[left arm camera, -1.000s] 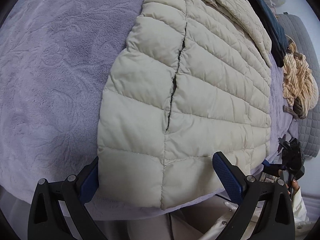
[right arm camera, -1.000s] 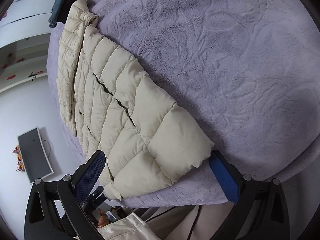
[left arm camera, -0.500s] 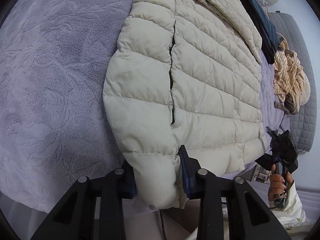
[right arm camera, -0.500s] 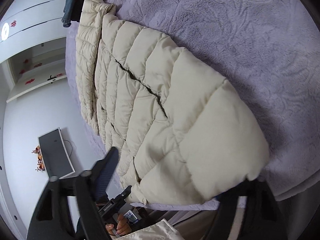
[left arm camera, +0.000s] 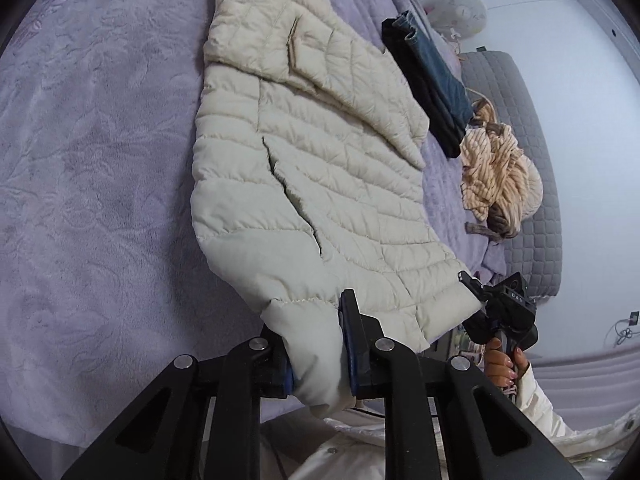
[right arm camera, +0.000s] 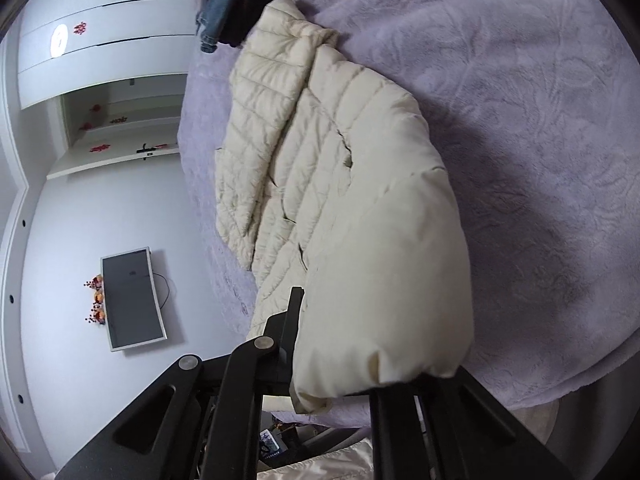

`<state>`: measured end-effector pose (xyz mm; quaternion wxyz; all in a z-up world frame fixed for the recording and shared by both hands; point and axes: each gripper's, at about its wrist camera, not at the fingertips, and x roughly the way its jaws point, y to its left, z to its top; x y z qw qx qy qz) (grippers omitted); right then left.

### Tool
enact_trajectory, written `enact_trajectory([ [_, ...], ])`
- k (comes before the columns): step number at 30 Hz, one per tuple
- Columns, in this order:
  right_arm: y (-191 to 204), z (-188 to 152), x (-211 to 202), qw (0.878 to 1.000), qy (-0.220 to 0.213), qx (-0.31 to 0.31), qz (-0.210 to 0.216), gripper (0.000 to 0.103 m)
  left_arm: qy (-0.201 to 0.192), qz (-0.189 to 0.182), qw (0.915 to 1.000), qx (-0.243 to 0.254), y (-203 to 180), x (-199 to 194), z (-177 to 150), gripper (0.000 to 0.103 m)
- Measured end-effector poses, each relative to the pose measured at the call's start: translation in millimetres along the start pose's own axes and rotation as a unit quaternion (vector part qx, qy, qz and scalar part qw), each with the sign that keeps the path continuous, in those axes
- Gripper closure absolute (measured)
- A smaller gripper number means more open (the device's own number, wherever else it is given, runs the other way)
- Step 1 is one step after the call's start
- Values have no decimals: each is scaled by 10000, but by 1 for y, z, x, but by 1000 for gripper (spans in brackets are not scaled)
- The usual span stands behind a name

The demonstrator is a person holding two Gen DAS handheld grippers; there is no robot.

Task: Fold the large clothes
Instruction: 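Grasp the jacket hem with both tools and fold it up toward the collar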

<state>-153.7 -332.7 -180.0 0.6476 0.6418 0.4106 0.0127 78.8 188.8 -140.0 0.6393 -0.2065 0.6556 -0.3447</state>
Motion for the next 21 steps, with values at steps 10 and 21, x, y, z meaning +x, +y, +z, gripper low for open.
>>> enact_trajectory([
  [10,75,38,-9,9958,-73,-855,307,91,-727,56,9963,450,-42,-36,64,83],
  [21,164,134,29,9853,170,-1643,438,91,-1686,460,9836,439,-68,-49,159,83],
])
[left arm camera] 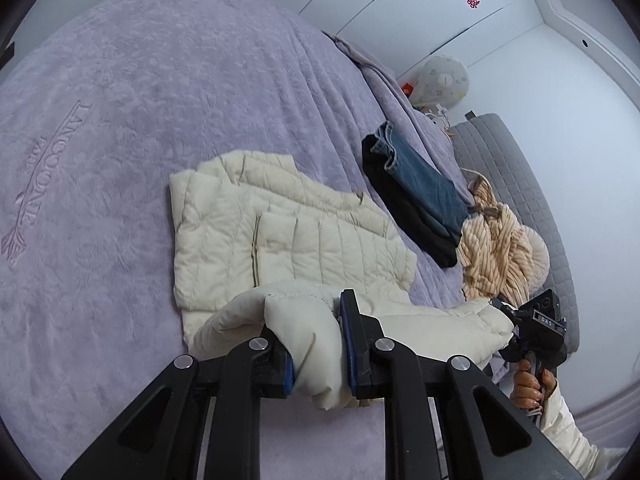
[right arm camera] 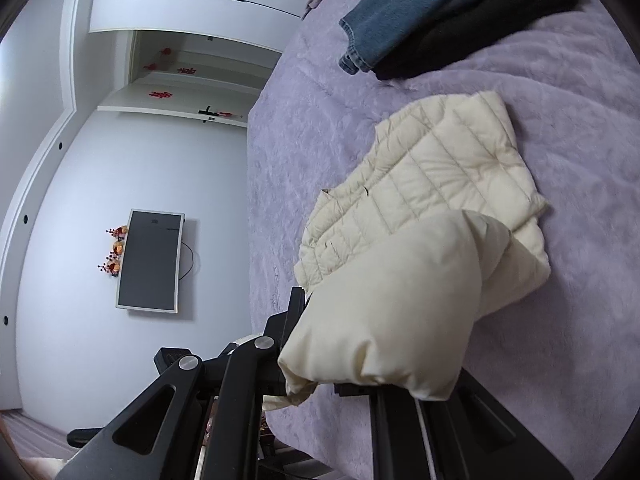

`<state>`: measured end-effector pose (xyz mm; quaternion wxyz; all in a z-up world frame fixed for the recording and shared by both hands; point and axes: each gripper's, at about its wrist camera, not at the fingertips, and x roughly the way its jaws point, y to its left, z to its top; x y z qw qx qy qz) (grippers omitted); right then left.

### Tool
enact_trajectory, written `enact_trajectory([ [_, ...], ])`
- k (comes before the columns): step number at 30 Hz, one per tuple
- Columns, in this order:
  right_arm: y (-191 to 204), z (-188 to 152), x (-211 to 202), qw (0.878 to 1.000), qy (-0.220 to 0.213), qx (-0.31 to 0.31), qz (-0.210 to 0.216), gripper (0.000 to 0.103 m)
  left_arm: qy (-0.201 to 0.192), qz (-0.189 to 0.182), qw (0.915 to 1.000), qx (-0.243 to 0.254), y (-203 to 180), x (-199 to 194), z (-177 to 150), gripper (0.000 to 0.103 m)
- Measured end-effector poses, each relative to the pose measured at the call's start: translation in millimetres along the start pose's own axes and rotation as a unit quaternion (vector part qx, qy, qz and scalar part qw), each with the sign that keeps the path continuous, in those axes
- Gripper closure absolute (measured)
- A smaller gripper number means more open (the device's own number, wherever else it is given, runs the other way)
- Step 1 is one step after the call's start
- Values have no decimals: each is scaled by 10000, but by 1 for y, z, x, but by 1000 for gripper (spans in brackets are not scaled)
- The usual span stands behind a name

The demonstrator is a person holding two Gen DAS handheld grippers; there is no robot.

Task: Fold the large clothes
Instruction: 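Grasp the jacket hem with both tools and fold it up toward the collar, then open both tools and release the folded hem onto the jacket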

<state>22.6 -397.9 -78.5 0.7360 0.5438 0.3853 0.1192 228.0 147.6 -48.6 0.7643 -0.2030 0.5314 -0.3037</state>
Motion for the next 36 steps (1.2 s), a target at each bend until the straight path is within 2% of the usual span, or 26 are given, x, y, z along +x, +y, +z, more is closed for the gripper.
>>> enact_trajectory([
  [8,0,67,44,9995,226,-151,-143,91,-164,310,9993,-103,11,44,46,83],
  [13,-10,97,75,9988,373,-123,-279,91,-101,576,9980,-229,27,78,63,83],
  [17,-26,118,103,9980,472,3,-431,91,18,936,9956,-89,39,111,75,83],
  [20,-43,131,124,9969,528,121,-575,91,187,1229,9922,18,47,138,81,82],
  [23,-61,140,142,9956,562,207,-718,91,291,1324,9907,-113,58,157,85,80],
  [26,-75,145,153,9951,565,336,-744,89,343,1327,9900,-329,67,165,89,72],
  [30,-82,149,160,9948,560,359,-773,88,306,1488,9881,-241,62,163,91,72],
  [31,-81,149,159,9949,542,342,-775,85,263,1541,9876,-171,59,160,90,71],
  [32,-80,150,159,9951,526,321,-774,78,220,1593,9869,-89,55,157,90,70],
  [33,-79,150,157,9954,506,303,-760,71,148,1646,9863,3,51,153,90,50],
  [34,-77,151,155,9957,466,280,-745,48,-10,1741,9847,97,46,146,90,31],
  [35,-74,152,152,9962,408,237,-730,26,-240,1943,9805,186,41,138,89,0],
  [36,-71,153,149,9966,342,176,-723,23,-467,2113,9759,294,36,130,88,1],
])
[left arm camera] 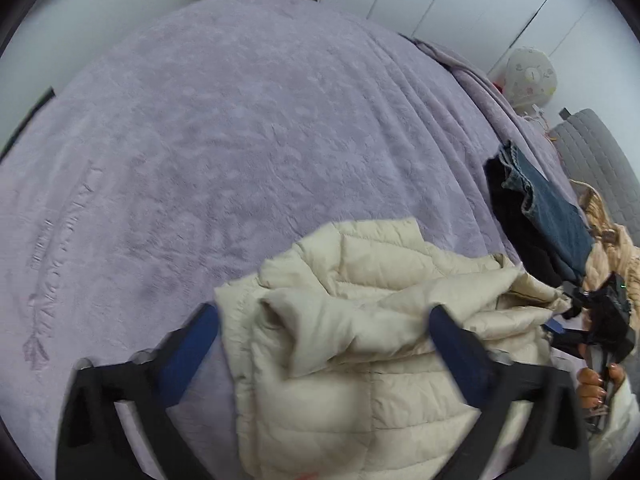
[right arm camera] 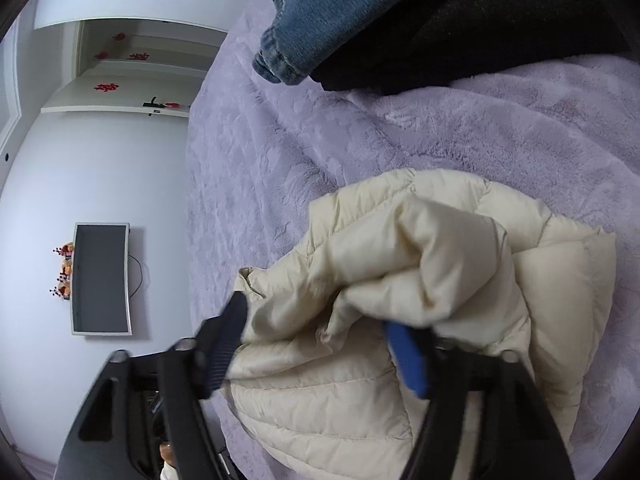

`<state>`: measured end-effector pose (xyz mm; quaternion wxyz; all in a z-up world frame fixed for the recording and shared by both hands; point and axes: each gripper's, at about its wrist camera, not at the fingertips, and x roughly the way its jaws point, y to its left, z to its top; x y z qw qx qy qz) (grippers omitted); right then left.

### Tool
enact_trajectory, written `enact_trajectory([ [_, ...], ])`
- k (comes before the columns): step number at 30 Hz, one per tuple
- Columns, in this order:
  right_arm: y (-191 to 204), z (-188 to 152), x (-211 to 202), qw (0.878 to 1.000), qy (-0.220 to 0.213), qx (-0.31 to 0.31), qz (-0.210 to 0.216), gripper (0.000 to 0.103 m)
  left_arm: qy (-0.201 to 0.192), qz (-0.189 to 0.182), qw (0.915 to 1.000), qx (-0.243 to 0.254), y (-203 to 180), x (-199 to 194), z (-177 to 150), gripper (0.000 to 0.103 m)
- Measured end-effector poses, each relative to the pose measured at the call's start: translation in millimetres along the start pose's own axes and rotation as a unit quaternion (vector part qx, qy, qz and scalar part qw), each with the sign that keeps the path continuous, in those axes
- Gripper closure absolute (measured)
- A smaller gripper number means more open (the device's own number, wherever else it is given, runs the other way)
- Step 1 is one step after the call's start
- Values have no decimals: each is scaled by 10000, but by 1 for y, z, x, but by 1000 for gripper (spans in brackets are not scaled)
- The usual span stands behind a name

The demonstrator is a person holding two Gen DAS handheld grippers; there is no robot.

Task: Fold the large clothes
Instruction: 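Open both tools and release the folded hem onto the jacket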

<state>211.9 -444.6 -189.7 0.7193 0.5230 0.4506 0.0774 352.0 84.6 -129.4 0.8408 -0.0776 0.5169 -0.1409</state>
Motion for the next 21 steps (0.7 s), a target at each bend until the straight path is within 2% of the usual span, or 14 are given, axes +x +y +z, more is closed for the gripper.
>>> enact_trajectory([
  [3,9,1,-12,9998,-99,-134,-86,23,-16,-49,10000,53,0,-12,2,1],
  [7,16,-7,-34,9992,-256,-251,-202,23,-66,264,9994,220,0,-19,-6,1],
  [12,8,-24,-53,9988,-289,-215,-326,23,304,378,9987,173,10,-6,-30,1],
  [16,-5,-42,-62,9991,-233,-103,-328,23,656,206,9976,31,16,2,-58,1],
  [21,-13,-78,-75,9978,-194,-264,-583,23,778,182,9967,-169,26,-5,-90,1],
])
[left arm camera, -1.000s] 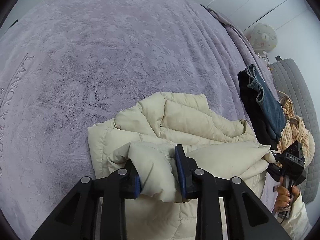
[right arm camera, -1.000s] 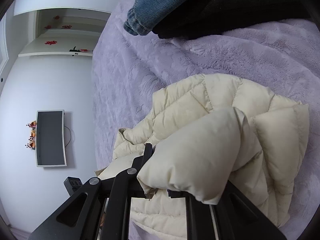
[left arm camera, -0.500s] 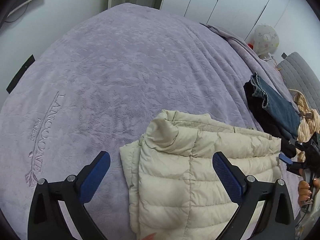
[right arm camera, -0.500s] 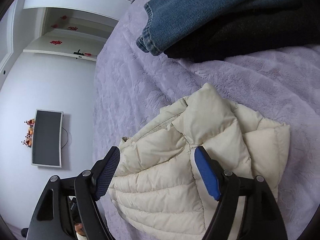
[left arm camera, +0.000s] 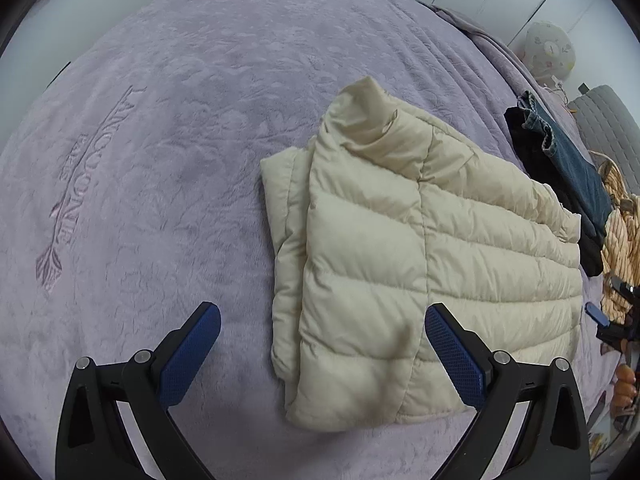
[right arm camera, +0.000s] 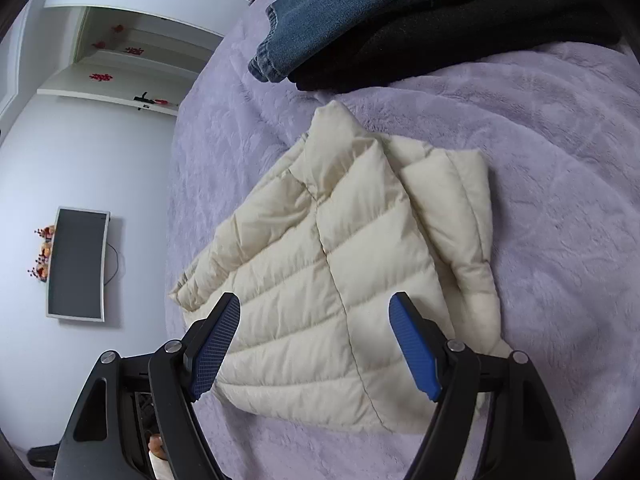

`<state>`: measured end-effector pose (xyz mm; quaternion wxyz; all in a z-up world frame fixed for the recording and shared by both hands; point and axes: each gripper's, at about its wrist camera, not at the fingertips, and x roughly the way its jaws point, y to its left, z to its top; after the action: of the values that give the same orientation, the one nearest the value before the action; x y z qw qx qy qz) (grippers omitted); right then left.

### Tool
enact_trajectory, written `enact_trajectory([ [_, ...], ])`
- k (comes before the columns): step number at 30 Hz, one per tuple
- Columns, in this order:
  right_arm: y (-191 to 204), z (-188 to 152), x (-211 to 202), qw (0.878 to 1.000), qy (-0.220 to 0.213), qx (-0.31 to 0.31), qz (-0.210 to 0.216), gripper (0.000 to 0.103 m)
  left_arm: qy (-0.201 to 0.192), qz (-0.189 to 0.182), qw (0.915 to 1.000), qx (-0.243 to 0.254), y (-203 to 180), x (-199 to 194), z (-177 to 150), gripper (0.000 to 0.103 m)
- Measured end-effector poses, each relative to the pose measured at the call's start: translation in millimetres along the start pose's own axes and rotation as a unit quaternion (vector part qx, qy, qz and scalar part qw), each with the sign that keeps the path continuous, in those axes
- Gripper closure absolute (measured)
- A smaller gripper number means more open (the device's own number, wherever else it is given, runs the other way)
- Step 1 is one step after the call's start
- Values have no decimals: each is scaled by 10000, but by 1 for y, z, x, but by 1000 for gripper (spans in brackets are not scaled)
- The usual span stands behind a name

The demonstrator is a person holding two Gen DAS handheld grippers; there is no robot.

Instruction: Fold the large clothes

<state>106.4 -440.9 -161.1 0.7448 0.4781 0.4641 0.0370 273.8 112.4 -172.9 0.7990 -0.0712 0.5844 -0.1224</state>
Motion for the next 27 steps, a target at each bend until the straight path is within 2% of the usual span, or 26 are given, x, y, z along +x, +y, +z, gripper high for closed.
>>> enact_trajectory([
  [5,-18,-48,-18,9998,39,166,-96,23,262,-403,9966,-662,26,5,-30,1],
  [11,-54,-88,-11,9971,271,703,65,23,443,-859,9916,-864,36,24,-43,1],
  [17,-79,-88,20,9908,232,1242,483,23,498,-1006,9901,-841,29,47,-27,1],
  [26,-80,-77,57,9833,139,1601,859,23,508,-964,9916,-699,16,65,0,1],
  [27,-80,-76,60,9815,117,1679,907,23,489,-967,9915,-724,16,66,1,4],
])
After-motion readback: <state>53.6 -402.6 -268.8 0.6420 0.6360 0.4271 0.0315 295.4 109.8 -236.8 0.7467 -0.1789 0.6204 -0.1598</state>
